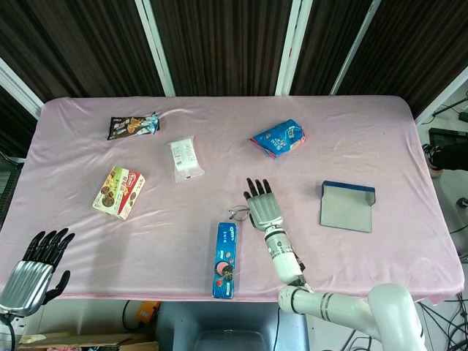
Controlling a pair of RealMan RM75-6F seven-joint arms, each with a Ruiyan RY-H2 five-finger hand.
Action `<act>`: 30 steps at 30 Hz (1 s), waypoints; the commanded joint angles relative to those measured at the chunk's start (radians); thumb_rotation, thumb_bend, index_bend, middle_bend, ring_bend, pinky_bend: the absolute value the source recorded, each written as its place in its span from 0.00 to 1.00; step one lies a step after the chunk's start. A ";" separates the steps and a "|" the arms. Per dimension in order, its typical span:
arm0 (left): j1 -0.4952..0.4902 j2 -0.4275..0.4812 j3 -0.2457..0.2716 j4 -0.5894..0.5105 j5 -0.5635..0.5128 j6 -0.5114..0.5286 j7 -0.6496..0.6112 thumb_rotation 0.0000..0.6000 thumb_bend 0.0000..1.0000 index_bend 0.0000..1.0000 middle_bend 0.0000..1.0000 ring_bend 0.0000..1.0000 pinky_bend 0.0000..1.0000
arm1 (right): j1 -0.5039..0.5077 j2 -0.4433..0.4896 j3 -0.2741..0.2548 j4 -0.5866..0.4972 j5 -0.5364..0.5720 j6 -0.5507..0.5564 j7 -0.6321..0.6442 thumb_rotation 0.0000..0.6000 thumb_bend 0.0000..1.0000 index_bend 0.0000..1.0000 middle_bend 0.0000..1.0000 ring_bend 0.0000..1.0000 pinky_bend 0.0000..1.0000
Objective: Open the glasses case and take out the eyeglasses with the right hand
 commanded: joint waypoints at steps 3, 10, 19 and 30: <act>0.002 0.001 0.001 0.000 0.003 0.005 -0.002 1.00 0.43 0.00 0.02 0.03 0.00 | -0.016 0.058 0.001 -0.094 0.006 0.052 -0.023 1.00 0.56 0.16 0.00 0.00 0.00; 0.007 0.001 0.004 0.001 0.010 0.015 -0.002 1.00 0.43 0.00 0.02 0.03 0.00 | -0.119 0.247 -0.080 -0.353 -0.118 0.186 0.004 1.00 0.48 0.15 0.00 0.00 0.00; 0.012 -0.004 0.006 -0.002 0.019 0.023 0.017 1.00 0.43 0.00 0.02 0.03 0.00 | -0.495 0.709 -0.555 -0.651 -0.674 0.597 0.162 1.00 0.30 0.04 0.00 0.00 0.00; 0.026 -0.035 0.014 0.028 0.085 0.080 0.041 1.00 0.43 0.00 0.00 0.00 0.00 | -0.771 0.709 -0.547 -0.307 -0.716 0.839 0.643 1.00 0.30 0.03 0.00 0.00 0.00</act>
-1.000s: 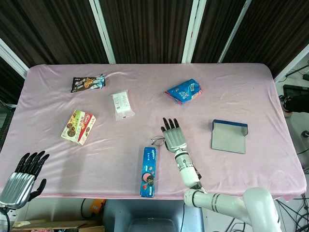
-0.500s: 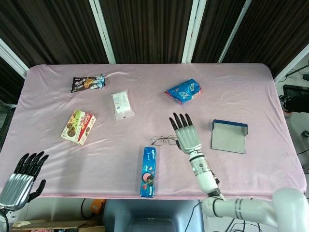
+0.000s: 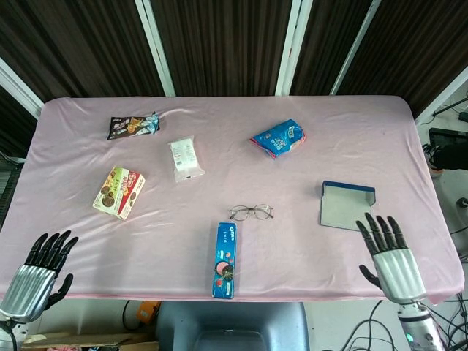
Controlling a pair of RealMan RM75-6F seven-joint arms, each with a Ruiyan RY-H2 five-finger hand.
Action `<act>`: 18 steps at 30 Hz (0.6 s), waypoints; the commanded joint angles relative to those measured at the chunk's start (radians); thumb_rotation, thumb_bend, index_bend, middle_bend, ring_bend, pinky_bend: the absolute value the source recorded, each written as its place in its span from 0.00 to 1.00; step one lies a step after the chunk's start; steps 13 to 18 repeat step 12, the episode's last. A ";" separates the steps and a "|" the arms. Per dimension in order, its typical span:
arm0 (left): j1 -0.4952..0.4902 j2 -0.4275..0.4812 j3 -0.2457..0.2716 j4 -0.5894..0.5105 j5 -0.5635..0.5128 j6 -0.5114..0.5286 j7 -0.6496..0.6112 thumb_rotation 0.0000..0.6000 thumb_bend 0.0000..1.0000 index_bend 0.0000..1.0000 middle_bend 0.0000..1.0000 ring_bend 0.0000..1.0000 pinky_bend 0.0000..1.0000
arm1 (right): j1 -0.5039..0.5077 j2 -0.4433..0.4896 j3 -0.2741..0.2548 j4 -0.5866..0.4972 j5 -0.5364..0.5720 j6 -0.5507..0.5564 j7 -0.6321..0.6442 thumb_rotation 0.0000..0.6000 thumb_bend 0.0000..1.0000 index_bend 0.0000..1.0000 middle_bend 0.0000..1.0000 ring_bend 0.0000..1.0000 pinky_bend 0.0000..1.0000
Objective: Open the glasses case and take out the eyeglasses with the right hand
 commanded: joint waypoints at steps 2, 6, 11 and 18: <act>0.005 -0.013 0.004 0.014 0.018 0.012 0.012 1.00 0.43 0.00 0.00 0.00 0.00 | -0.114 0.039 0.005 0.110 0.025 0.028 0.170 1.00 0.29 0.03 0.00 0.00 0.00; 0.005 -0.016 0.006 0.013 0.020 0.008 0.018 1.00 0.43 0.00 0.00 0.00 0.00 | -0.108 0.054 0.028 0.095 0.040 -0.038 0.170 1.00 0.29 0.03 0.00 0.00 0.00; 0.006 -0.013 0.004 0.009 0.013 0.008 0.015 1.00 0.43 0.00 0.00 0.00 0.00 | -0.115 0.063 0.059 0.086 0.039 -0.070 0.180 1.00 0.29 0.03 0.00 0.00 0.00; 0.007 -0.012 0.004 0.008 0.010 0.007 0.015 1.00 0.43 0.00 0.00 0.00 0.00 | -0.117 0.065 0.064 0.086 0.038 -0.074 0.182 1.00 0.29 0.03 0.00 0.00 0.00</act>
